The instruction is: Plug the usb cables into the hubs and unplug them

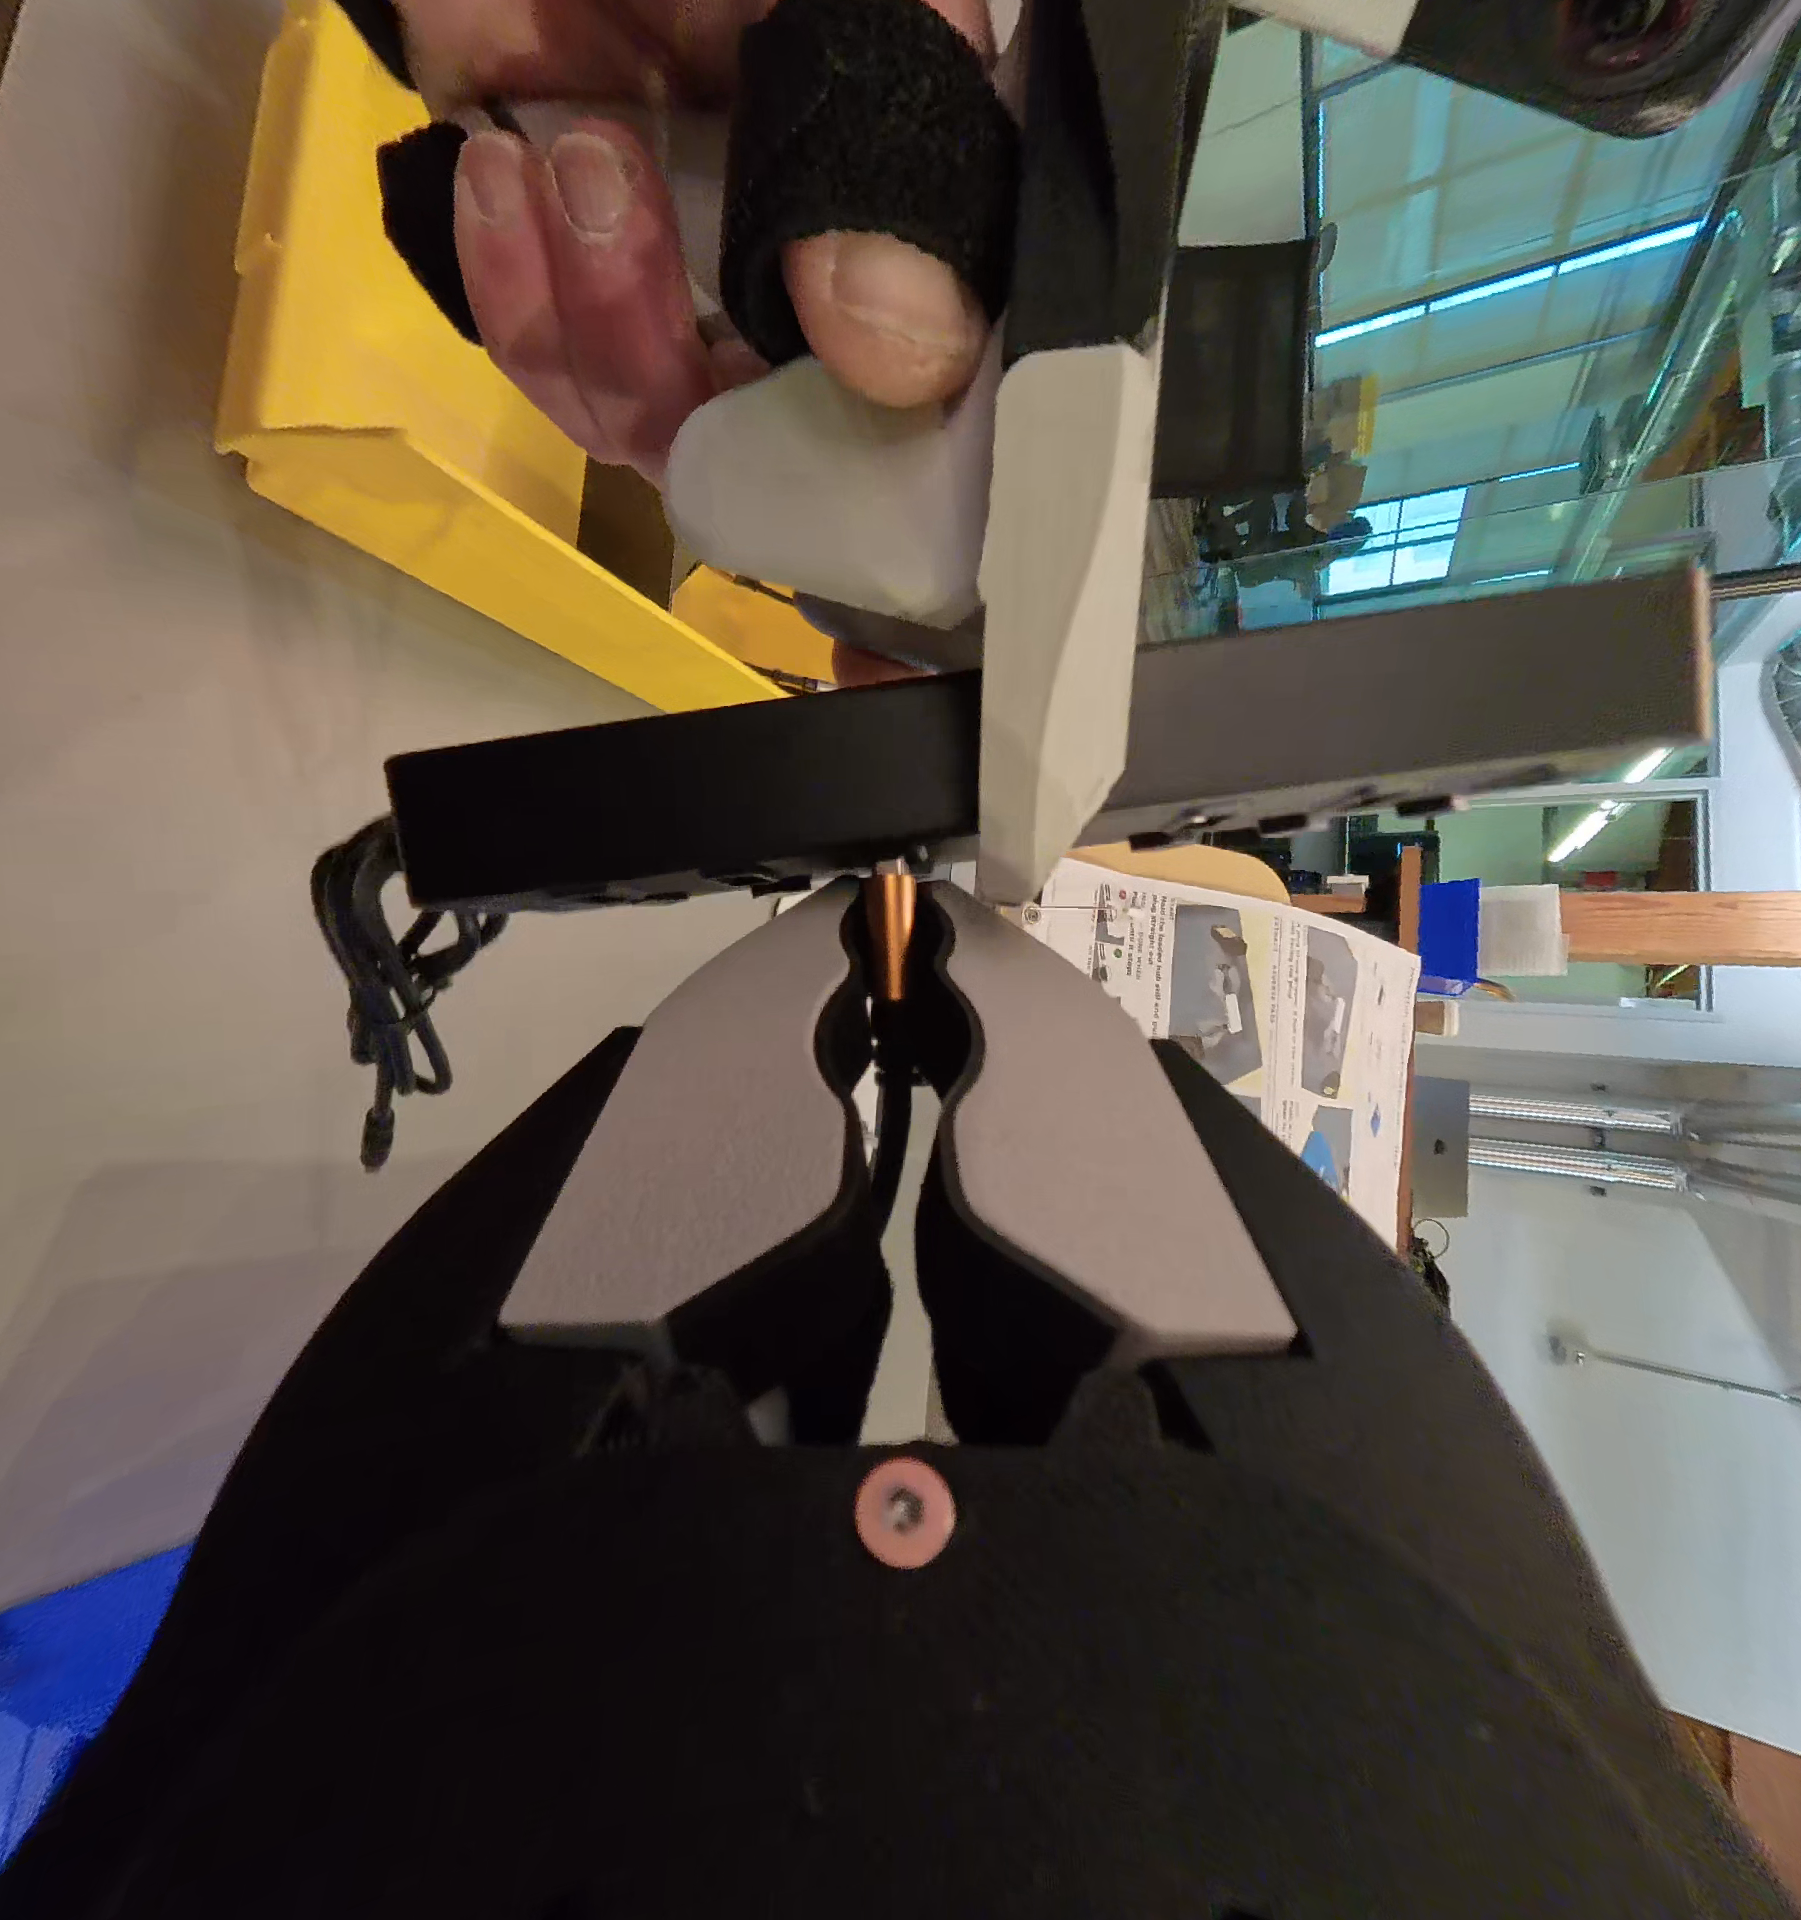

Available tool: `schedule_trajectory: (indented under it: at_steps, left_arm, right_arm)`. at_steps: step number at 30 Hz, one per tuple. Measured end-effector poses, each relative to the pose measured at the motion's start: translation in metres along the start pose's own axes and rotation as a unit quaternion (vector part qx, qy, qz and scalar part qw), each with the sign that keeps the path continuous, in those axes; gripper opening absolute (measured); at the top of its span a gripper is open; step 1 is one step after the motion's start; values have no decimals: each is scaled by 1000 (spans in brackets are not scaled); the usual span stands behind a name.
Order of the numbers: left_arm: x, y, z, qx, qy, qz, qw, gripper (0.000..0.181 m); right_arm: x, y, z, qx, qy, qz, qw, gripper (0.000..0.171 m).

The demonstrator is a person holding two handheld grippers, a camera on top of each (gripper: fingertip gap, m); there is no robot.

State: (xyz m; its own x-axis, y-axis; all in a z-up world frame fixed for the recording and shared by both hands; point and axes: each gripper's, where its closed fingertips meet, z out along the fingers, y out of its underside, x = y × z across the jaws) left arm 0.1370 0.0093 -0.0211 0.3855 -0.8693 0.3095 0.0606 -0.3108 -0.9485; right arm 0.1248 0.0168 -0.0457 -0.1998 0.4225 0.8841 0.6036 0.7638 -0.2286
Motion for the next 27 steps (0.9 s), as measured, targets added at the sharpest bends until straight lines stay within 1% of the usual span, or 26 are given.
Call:
schedule_trajectory:
  at_steps: [1, 2, 3, 4, 6, 7, 8, 9, 13, 16, 19, 20, 21, 22, 23, 24, 25, 27]
  left_arm:
    - [-1, 0, -1, 0, -4, 11, 1000, 55]
    - [-1, -4, -2, 22, -3, 9, 1000, 54]
    - [-1, -6, -2, 40, -1, 3, 999, 55]
    - [-2, -5, 0, 40, -3, 1, 999, 56]
    - [-3, 4, 3, 10, 0, 15, 1000, 61]
    - [0, 12, 6, -11, 16, 9, 1000, 69]
    - [0, 15, 8, -13, 17, 7, 1000, 68]
    - [-1, 14, 9, -1, 13, 12, 1000, 63]
    - [-5, 14, 10, -2, -1, 14, 1000, 59]
    - [-4, 14, 8, 4, 13, 1, 1000, 58]
    - [3, 12, 11, 4, 21, 8, 1000, 57]
    - [3, 9, 8, 12, 20, 2, 1000, 57]
    - [-5, -1, -3, 36, 9, -13, 999, 57]
    - [-17, -15, -20, 72, -5, -27, 997, 57]
    - [-22, -19, -27, 75, -14, -16, 997, 57]
    - [-19, -13, -22, 45, -11, 5, 999, 57]
    - [-18, -7, -14, 27, -21, 23, 999, 57]
    - [-17, 2, -5, 7, -29, 31, 999, 57]
  right_arm:
    - [0, -1, 2, -4, 6, -5, 1000, 4]
    - [3, -2, 3, -2, 17, 0, 1000, 4]
    - [4, -2, 4, 1, 13, 11, 1000, 4]
    - [4, -1, 4, -1, 10, 14, 1000, 4]
    - [7, 0, 5, 2, 20, 28, 999, 4]
    - [8, -1, 5, 5, 23, 32, 999, 4]
    - [9, -1, 4, 5, 23, 34, 999, 4]
    - [9, 1, 5, -1, 24, 30, 999, 4]
    - [10, 4, 8, 1, 33, 28, 999, 4]
    - [11, 3, 7, -6, 50, -1, 999, 4]
    - [11, 4, 0, 0, 40, -6, 999, 3]
    - [14, 14, -5, -23, 43, -9, 999, 4]
    - [21, 33, -14, -54, 51, -3, 997, 4]
    - [32, 44, -26, -46, 59, 29, 997, 3]
    - [40, 42, -36, -20, 61, 53, 997, 3]
    - [43, 37, -42, -10, 58, 56, 997, 3]
    - [42, 37, -43, -17, 51, 56, 997, 4]
    - [39, 63, -44, -54, 35, 78, 995, 4]
